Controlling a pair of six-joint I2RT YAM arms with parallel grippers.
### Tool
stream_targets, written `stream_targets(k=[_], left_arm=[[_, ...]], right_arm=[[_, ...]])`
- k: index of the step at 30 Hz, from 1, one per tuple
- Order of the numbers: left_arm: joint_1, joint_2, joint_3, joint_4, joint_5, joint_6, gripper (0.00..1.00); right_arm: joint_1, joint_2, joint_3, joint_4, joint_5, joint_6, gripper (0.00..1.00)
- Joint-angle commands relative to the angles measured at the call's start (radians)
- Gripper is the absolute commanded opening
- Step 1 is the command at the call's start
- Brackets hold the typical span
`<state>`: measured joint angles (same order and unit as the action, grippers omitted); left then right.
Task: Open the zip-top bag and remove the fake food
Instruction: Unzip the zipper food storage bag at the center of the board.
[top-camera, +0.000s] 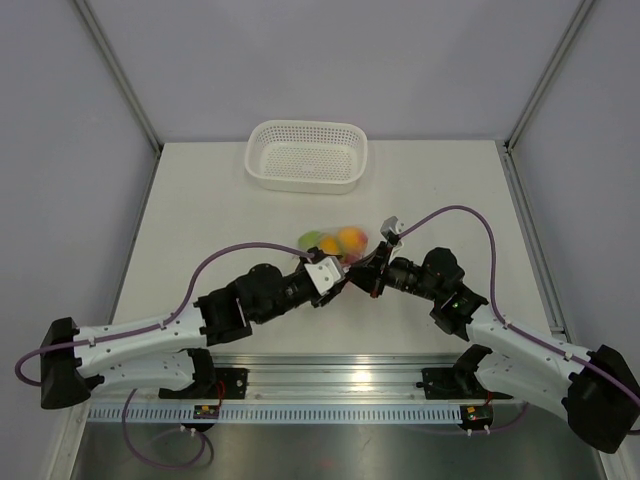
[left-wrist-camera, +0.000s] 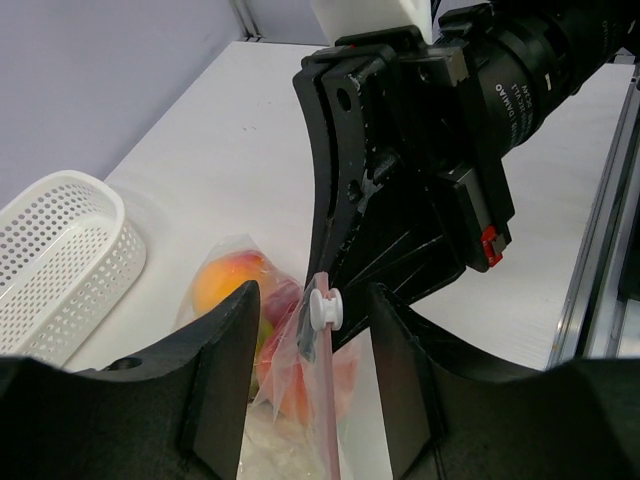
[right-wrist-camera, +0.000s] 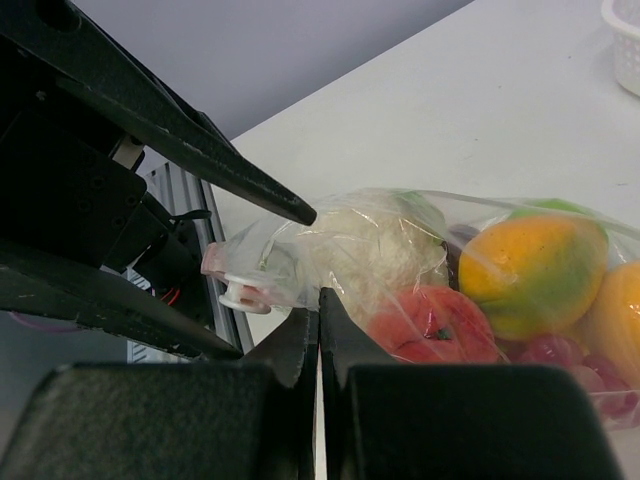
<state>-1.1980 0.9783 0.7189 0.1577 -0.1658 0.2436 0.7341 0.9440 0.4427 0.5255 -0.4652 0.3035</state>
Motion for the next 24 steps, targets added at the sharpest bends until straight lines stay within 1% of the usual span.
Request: stream_targets(k=[1, 3, 4, 7, 8, 10, 11, 12, 16, 24], left_arm=[[-0.005, 0.028, 0.062, 0.060, -0.015, 0.025, 0.48], [-0.005, 0.042, 0.068, 0.056, -0.002, 0.026, 0.43], [-0.005, 0.045, 0.071, 0.054, -0.001, 0.026, 0.37], [-0.005, 0.053, 0.079, 0.043, 0.005, 0.026, 0.26], [-0.005, 0.056, 0.077, 0.042, 0.003, 0.026, 0.21], [-0.005, 0.053, 0.077, 0.040, -0.005, 0.029, 0.17], [-0.005, 0.051, 0.074, 0.040, -0.005, 0.029, 0.13], [-0.005, 0.051, 0.076, 0.040, -0.003, 0.029, 0.11], [-0.005, 0.039, 0.068, 0.037, 0.000, 0.026, 0.05], [-0.003, 0.033, 0.062, 0.005, -0.006, 0.019, 0.04]], right_arm=[[0.013, -0.005, 0.062, 0.053, -0.012, 0.008, 0.00], [0.013, -0.005, 0.062, 0.053, -0.010, 0.011, 0.00], [0.014, -0.007, 0.062, 0.054, -0.010, 0.011, 0.00], [0.016, -0.013, 0.059, 0.056, -0.012, 0.014, 0.00], [0.016, -0.013, 0.059, 0.057, -0.013, 0.014, 0.00], [0.014, -0.014, 0.057, 0.059, -0.012, 0.014, 0.00], [0.014, -0.017, 0.057, 0.059, -0.012, 0.016, 0.00], [0.016, -0.017, 0.057, 0.060, -0.013, 0.014, 0.00], [0.014, -0.024, 0.050, 0.071, -0.010, 0.020, 0.00], [0.016, -0.099, 0.013, 0.094, 0.003, 0.026, 0.00]])
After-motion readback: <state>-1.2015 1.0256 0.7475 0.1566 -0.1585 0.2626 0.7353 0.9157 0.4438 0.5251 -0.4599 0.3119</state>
